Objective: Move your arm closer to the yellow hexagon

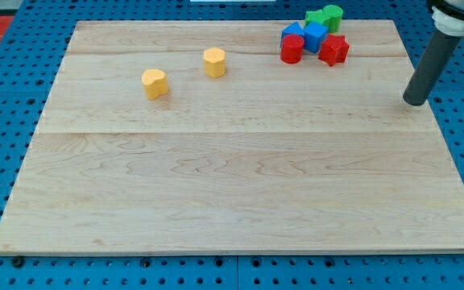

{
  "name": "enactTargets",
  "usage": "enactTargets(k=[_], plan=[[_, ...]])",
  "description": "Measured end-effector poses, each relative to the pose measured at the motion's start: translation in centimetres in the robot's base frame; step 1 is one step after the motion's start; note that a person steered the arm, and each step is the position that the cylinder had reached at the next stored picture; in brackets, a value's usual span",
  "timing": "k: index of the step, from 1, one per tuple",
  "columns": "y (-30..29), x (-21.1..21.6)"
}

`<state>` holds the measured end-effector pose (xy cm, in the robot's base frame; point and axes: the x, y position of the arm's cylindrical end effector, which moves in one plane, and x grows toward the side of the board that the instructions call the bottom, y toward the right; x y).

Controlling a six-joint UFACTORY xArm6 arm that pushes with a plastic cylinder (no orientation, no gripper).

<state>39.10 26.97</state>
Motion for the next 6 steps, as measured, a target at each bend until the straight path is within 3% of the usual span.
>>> enactTargets(k=[5,6], plan=[[-1.5,3.2],[-13.1,6.9]])
